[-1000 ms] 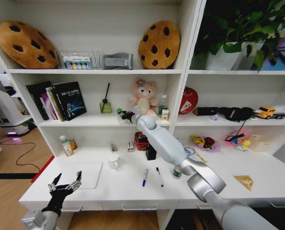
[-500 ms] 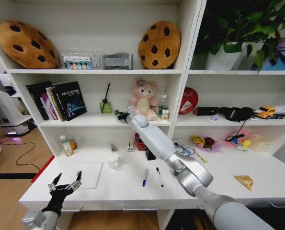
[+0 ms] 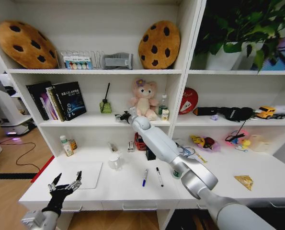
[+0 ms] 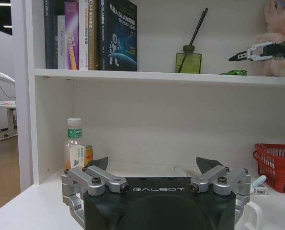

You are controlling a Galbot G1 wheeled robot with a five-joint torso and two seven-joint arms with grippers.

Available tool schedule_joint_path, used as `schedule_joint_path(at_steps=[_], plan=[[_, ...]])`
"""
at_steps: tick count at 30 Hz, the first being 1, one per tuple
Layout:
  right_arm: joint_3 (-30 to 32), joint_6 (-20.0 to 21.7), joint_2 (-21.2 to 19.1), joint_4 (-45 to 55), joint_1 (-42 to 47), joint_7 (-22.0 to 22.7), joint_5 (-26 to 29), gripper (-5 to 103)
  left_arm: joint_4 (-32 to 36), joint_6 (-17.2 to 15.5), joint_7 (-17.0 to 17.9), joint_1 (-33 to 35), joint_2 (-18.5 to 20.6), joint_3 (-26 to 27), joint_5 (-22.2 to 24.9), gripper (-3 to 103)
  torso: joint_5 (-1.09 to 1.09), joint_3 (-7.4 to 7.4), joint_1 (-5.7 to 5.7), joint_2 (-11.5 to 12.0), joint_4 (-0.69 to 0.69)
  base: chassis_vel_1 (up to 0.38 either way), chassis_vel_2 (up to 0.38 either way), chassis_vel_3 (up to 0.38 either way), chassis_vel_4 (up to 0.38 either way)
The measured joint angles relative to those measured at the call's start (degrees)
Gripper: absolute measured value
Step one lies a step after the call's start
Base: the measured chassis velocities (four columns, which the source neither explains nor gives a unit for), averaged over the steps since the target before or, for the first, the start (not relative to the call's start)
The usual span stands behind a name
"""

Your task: Organize the objects on the table.

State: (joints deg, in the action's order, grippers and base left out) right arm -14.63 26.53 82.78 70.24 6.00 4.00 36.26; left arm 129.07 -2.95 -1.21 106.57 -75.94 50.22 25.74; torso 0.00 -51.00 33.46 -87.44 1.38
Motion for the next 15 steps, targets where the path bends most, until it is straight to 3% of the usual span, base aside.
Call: schedule_joint_path(at_steps=[5, 7, 11, 15], plan=[[-0.7, 2.8, -3.0, 9.3, 2.4, 4.4, 5.0, 100, 0.0, 0.0, 0.0, 0.0, 0.0, 0.0, 0.0, 100, 0.00, 0.01, 0.00, 0.0, -0.01, 0.000, 0.000, 0.000, 0.000], [-1.8, 4.0, -6.1, 17.1, 5.6, 10.6, 9.8, 100, 0.0, 0.0, 0.0, 0.0, 0.0, 0.0, 0.0, 100, 0.00, 0.00, -0.01, 0.0, -0.01, 0.000, 0.000, 0.000, 0.000], [-2.4, 4.5, -8.5, 23.9, 8.9, 15.8, 12.0, 100, 0.0, 0.0, 0.0, 0.0, 0.0, 0.0, 0.0, 100, 0.00, 0.01, 0.00, 0.0, -0.01, 0.000, 0.000, 0.000, 0.000], [-1.5, 6.0, -11.9, 33.8, 17.0, 28.6, 18.4, 100, 0.0, 0.0, 0.0, 0.0, 0.0, 0.0, 0.0, 100, 0.01, 0.01, -0.01, 0.0, -0.01, 0.000, 0.000, 0.000, 0.000]])
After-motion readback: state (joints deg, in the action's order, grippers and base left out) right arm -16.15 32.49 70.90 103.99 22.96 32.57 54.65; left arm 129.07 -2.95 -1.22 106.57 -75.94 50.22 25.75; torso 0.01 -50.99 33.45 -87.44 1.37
